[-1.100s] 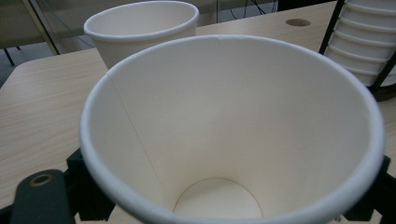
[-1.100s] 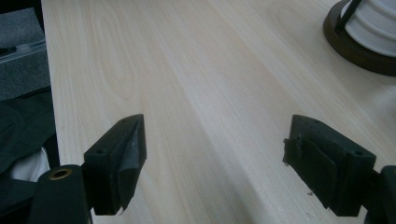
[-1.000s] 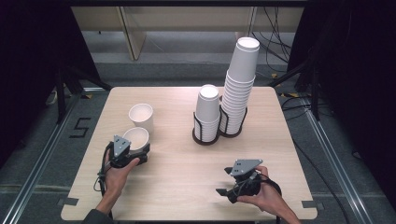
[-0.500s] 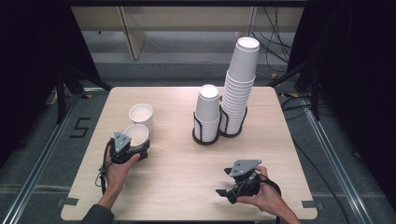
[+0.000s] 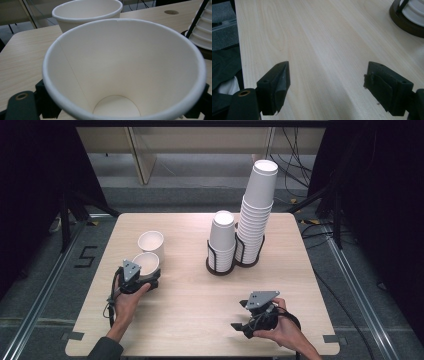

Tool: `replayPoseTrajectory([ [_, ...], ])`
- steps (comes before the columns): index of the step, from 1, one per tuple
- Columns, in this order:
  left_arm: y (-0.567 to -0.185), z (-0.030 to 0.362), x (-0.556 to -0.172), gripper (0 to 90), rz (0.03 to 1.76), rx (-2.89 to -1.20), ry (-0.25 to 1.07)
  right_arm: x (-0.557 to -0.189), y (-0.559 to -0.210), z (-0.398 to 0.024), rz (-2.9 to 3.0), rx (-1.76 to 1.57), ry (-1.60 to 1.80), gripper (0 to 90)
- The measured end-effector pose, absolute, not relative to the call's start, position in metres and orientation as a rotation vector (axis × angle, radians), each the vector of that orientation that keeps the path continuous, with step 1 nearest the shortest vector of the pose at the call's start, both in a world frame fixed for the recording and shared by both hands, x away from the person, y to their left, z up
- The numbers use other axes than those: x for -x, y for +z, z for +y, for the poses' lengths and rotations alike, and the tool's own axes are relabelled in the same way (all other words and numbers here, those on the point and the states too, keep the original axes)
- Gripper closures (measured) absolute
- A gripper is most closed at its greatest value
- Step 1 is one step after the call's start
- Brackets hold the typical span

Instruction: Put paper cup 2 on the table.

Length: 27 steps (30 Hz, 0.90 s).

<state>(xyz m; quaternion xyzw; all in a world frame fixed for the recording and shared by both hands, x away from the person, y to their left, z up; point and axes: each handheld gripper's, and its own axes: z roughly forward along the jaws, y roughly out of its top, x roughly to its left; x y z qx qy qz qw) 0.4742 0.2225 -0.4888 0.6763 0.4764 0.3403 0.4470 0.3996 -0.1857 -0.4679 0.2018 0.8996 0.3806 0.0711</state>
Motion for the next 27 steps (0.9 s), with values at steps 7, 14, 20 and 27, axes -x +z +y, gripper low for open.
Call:
replayPoseTrajectory([
  [7, -0.4902, 0.2234, -0.4752, 12.5, 1.179, -1.665, 0.837, -0.3985, -0.4677, -0.1850, 2.713, -0.624, 1.141, 21.0],
  [14, -0.4925, 0.2250, -0.4745, 11.3, 1.178, -1.652, 0.844, -0.3989, -0.4680, -0.1848, 2.712, -0.625, 1.143, 20.8],
  [20, -0.4937, 0.2251, -0.4730, 11.7, 1.180, -1.656, 0.846, -0.4001, -0.4681, -0.1849, 2.711, -0.604, 1.151, 20.8],
  [27, -0.4952, 0.2265, -0.4720, 12.0, 1.182, -1.656, 0.839, -0.4002, -0.4685, -0.1844, 2.709, -0.613, 1.152, 20.7],
])
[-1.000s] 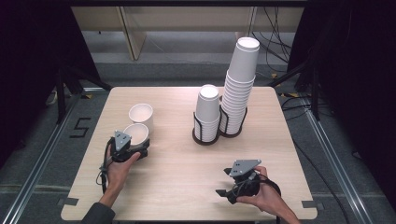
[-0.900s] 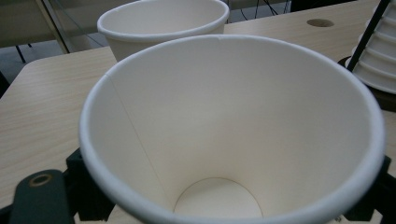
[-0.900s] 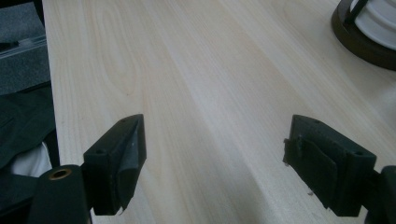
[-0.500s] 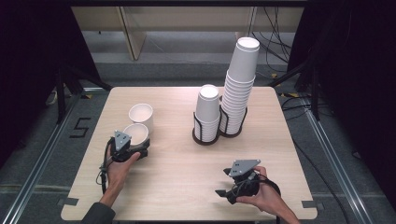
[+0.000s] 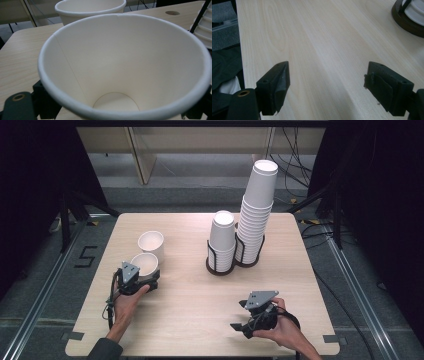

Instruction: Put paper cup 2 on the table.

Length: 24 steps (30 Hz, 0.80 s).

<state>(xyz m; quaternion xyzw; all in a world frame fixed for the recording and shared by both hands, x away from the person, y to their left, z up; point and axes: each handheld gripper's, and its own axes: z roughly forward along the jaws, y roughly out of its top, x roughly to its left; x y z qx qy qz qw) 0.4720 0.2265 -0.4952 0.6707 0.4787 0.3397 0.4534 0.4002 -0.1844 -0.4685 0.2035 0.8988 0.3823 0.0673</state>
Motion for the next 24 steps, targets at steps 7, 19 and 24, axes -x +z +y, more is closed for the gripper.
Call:
replayPoseTrajectory([
  [7, -0.499, 0.230, -0.470, 13.2, 1.194, -1.665, 0.812, -0.400, -0.469, -0.183, 2.720, -0.599, 1.143, 20.6],
  [19, -0.501, 0.236, -0.460, 14.0, 1.226, -1.680, 0.808, -0.399, -0.469, -0.183, 2.724, -0.619, 1.144, 20.6],
  [24, -0.502, 0.235, -0.455, 14.0, 1.235, -1.697, 0.800, -0.400, -0.469, -0.184, 2.721, -0.593, 1.148, 20.6],
])
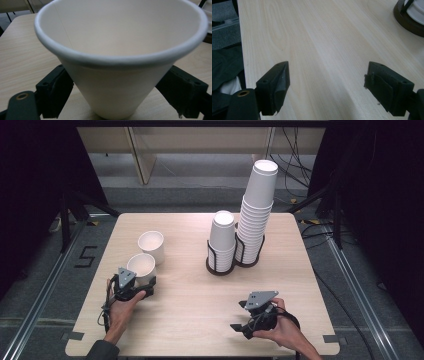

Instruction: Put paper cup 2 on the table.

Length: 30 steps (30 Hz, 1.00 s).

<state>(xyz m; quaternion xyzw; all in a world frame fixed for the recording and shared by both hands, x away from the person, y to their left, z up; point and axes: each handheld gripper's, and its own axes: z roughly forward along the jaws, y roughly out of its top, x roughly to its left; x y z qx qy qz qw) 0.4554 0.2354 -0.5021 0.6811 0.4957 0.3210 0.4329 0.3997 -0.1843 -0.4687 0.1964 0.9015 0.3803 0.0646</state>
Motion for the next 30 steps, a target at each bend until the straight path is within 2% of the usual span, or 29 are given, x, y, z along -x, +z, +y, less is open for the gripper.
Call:
replayPoseTrajectory([
  [20, -0.496, 0.238, -0.423, 14.2, 1.229, -1.705, 0.745, -0.399, -0.469, -0.188, 2.720, -0.598, 1.147, 20.5],
  [30, -0.493, 0.225, -0.397, 14.2, 1.197, -1.739, 0.709, -0.397, -0.469, -0.190, 2.709, -0.604, 1.143, 20.4],
])
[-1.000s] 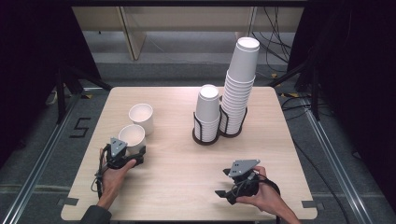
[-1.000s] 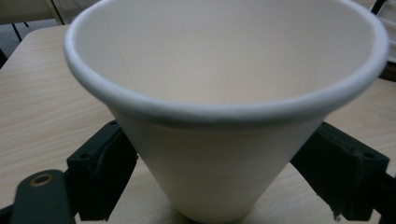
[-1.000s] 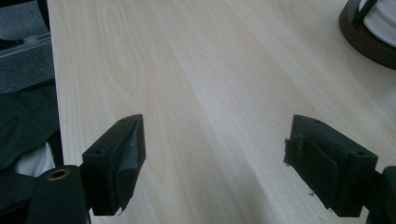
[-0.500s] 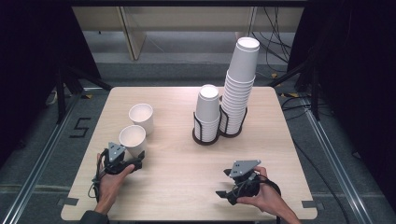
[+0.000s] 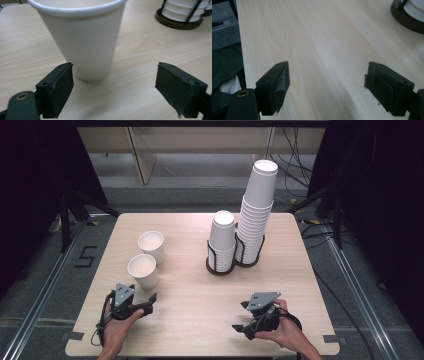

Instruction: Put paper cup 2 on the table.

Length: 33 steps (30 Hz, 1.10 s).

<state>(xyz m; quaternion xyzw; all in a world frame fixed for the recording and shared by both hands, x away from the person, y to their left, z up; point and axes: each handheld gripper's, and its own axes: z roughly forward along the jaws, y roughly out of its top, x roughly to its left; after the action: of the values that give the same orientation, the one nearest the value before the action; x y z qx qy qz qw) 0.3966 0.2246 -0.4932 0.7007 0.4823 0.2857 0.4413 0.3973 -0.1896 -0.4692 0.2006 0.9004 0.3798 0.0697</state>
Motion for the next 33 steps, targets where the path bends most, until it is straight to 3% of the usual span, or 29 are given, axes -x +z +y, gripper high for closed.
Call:
replayPoseTrajectory([
  [33, -0.490, 0.187, -0.337, 14.2, 0.946, -1.809, 0.572, -0.385, -0.475, -0.199, 2.696, -0.623, 1.191, 17.2],
])
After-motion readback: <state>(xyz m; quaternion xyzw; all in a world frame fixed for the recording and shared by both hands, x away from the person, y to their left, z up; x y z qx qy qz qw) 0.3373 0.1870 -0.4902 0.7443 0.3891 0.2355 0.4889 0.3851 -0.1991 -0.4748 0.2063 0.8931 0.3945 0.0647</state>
